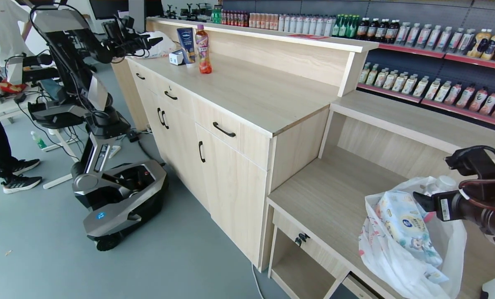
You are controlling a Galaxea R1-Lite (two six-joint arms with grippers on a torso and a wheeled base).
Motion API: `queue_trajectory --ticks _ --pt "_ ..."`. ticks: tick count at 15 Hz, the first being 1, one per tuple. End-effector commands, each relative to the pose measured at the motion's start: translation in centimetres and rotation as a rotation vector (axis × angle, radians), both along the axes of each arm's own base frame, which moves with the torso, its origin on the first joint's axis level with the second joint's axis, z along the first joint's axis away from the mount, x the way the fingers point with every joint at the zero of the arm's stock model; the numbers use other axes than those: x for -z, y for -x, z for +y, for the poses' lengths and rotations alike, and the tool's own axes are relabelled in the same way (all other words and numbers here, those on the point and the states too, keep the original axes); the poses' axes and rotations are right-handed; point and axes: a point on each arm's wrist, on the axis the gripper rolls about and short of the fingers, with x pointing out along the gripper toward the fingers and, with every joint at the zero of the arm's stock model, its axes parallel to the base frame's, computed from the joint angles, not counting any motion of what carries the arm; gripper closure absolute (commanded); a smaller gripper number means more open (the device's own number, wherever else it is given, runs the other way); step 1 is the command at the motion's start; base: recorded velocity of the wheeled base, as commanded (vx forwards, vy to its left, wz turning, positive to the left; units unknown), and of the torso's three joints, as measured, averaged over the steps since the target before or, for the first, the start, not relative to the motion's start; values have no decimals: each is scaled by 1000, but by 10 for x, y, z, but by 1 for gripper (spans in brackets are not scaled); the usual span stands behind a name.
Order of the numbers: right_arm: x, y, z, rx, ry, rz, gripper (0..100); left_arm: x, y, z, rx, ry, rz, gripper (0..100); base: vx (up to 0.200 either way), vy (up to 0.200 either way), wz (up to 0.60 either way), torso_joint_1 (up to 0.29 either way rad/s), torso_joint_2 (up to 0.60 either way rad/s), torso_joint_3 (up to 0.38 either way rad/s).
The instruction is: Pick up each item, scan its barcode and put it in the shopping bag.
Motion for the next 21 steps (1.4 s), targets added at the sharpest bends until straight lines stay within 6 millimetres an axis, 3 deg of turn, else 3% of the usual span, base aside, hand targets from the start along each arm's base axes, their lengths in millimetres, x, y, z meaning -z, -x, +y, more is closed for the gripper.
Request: queue_trajectory --ticks 1,6,9,12,13,14,16,21 --pt "-46 38 -1 -17 111 -170 0 0 0 0 -1 -1 0 0 0 0 -600 2 -2 -2" --pt "-114 56 -14 110 168 -222 0 0 0 0 -1 1 -1 0 0 0 -600 0 0 1" --pt "-120 68 -26 281 74 -180 0 0 0 0 -1 -1 0 0 0 0 -600 2 2 5" --pt "-99 78 -40 495 6 -155 0 0 0 0 -1 1 -1 0 0 0 -600 4 -2 4" --pt "-90 91 -38 539 -9 -153 0 0 0 0 -1 -1 0 0 0 0 -600 -2 7 2" --pt "-85 99 -37 548 -11 -150 0 0 0 0 -1 -1 0 0 0 0 -600 2 -2 2" --pt "-56 140 -25 545 -12 -147 0 0 0 0 -1 -1 0 0 0 0 -600 -2 2 5" --pt "6 193 -3 403 -132 -186 0 0 0 0 -1 -1 0 0 0 0 0 0 0 0"
